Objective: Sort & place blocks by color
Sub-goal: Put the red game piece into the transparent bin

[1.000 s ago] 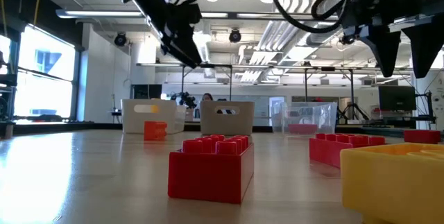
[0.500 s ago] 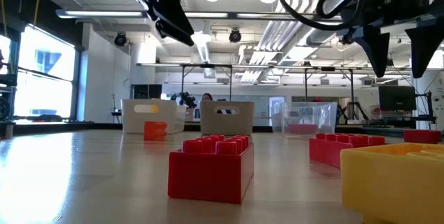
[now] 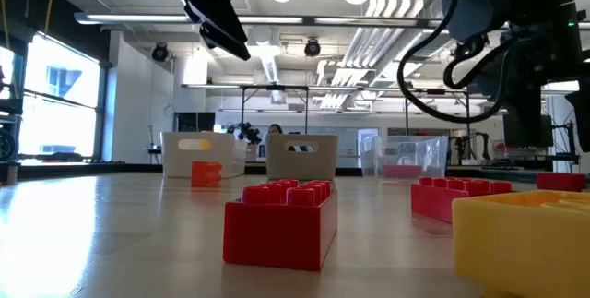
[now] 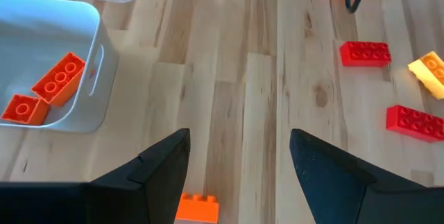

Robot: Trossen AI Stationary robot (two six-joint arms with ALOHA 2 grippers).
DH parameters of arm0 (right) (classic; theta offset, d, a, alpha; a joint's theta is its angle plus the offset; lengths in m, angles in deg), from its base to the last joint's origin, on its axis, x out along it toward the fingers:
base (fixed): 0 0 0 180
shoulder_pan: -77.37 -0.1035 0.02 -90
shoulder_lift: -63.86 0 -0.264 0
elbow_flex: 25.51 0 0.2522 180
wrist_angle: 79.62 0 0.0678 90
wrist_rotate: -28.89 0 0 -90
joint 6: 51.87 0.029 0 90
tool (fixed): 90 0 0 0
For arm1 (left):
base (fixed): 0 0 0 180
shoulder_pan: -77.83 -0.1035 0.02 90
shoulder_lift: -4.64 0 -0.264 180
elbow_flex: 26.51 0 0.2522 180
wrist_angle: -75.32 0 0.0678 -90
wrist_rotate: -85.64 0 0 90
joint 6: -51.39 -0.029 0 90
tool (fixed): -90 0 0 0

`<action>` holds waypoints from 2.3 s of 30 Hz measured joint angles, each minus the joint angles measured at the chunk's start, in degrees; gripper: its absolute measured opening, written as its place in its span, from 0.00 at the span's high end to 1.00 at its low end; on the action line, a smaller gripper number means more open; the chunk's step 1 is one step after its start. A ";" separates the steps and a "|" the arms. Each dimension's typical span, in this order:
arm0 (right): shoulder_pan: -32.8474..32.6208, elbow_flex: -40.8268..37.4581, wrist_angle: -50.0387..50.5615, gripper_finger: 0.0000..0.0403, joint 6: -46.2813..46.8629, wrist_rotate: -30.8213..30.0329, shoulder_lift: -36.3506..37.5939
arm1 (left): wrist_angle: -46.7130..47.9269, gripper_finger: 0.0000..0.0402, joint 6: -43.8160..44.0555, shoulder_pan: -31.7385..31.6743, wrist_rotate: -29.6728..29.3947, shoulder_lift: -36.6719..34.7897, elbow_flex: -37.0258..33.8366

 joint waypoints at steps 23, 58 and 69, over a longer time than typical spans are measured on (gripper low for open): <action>2.00 -0.28 -0.85 0.39 0.12 -1.96 -7.13 | -0.03 0.41 -0.02 0.13 -0.65 0.00 0.00; 5.89 -0.24 -3.57 0.73 5.82 -3.00 -16.31 | 1.32 0.41 -0.48 0.13 -0.65 0.07 -0.02; 6.10 3.32 -2.64 0.73 14.55 -7.15 -11.35 | 3.81 0.41 -0.47 0.55 -0.65 0.07 -1.34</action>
